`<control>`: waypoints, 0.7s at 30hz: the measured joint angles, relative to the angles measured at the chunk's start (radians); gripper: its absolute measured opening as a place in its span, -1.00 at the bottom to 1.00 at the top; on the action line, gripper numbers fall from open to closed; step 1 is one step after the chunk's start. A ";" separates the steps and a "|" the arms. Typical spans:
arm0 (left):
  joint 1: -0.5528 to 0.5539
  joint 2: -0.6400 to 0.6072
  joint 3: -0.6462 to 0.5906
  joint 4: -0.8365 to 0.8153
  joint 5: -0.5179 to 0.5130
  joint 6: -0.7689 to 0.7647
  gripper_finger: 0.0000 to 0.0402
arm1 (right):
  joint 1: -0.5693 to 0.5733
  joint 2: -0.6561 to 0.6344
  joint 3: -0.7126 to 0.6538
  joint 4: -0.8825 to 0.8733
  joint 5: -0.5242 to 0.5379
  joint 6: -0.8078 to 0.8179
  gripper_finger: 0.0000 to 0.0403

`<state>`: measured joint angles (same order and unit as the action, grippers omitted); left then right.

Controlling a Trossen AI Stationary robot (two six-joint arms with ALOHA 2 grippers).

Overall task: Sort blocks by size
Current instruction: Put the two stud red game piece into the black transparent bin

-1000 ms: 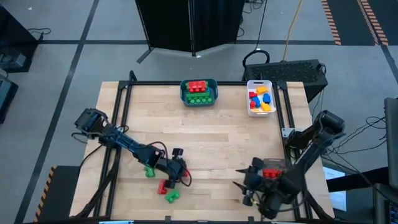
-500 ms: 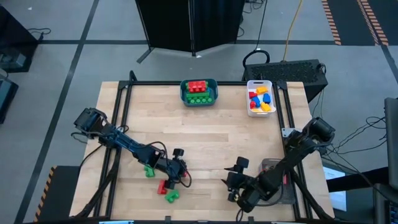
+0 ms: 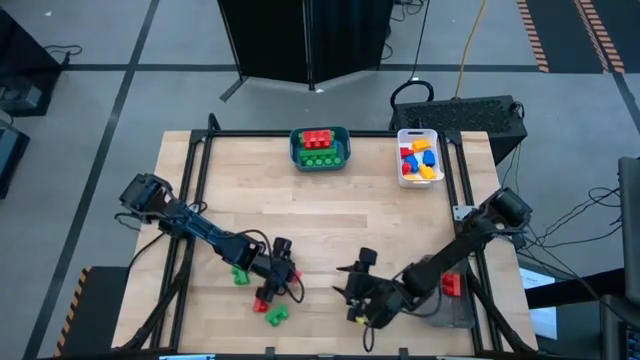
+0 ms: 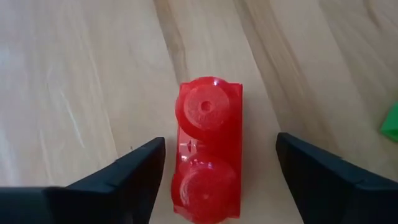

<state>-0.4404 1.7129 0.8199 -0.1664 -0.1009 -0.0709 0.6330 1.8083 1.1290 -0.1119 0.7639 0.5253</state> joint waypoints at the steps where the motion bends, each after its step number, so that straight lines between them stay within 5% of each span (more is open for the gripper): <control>1: 0.000 0.000 0.001 -0.008 -0.002 -0.003 0.51 | -0.012 0.007 0.000 0.032 -0.007 -0.027 0.04; 9: 0.001 -0.001 0.001 -0.023 -0.006 -0.029 0.34 | -0.099 0.114 -0.001 0.178 -0.122 -0.101 0.04; 21: 0.003 -0.004 -0.001 -0.023 -0.012 -0.063 -0.50 | -0.162 0.189 -0.001 0.337 -0.285 -0.142 0.04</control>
<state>-0.4377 1.7088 0.8192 -0.1893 -0.1128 -0.1334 0.4706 1.9972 1.1278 0.2256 0.4791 0.3829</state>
